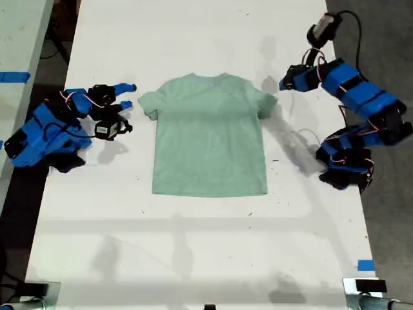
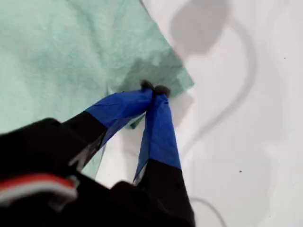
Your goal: Fold t shirt
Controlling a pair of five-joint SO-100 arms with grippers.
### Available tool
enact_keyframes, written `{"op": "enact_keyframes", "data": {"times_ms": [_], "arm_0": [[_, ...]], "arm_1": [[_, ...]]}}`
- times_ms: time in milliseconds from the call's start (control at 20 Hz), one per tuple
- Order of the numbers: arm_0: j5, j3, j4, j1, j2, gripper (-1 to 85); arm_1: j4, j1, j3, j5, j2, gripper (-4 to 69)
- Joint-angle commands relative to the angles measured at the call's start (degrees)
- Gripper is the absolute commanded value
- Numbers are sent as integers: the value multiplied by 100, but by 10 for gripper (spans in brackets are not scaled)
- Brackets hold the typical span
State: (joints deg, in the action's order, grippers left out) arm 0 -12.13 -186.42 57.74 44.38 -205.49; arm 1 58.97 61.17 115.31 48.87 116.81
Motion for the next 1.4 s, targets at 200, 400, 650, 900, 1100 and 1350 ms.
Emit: {"op": "enact_keyframes", "data": {"times_ms": [200, 400, 650, 900, 1100, 1350], "arm_0": [[229, -211, 0, -1564, -44, 344], [229, -211, 0, -1784, -44, 288], [229, -211, 0, -1863, -44, 287], [229, -211, 0, -1881, -44, 286], [229, -211, 0, -1881, -44, 285], [229, -211, 0, -1846, -44, 285]], "arm_1": [[624, 316, -1582, -650, -2224, 269], [88, 0, -1213, -984, -2268, 306], [-396, 18, -721, -1617, -2303, 290], [-861, 70, -79, -1573, -2136, 18], [-1143, -176, -53, -1441, -1890, 21], [-176, -211, -519, -1204, -466, 21]]}}
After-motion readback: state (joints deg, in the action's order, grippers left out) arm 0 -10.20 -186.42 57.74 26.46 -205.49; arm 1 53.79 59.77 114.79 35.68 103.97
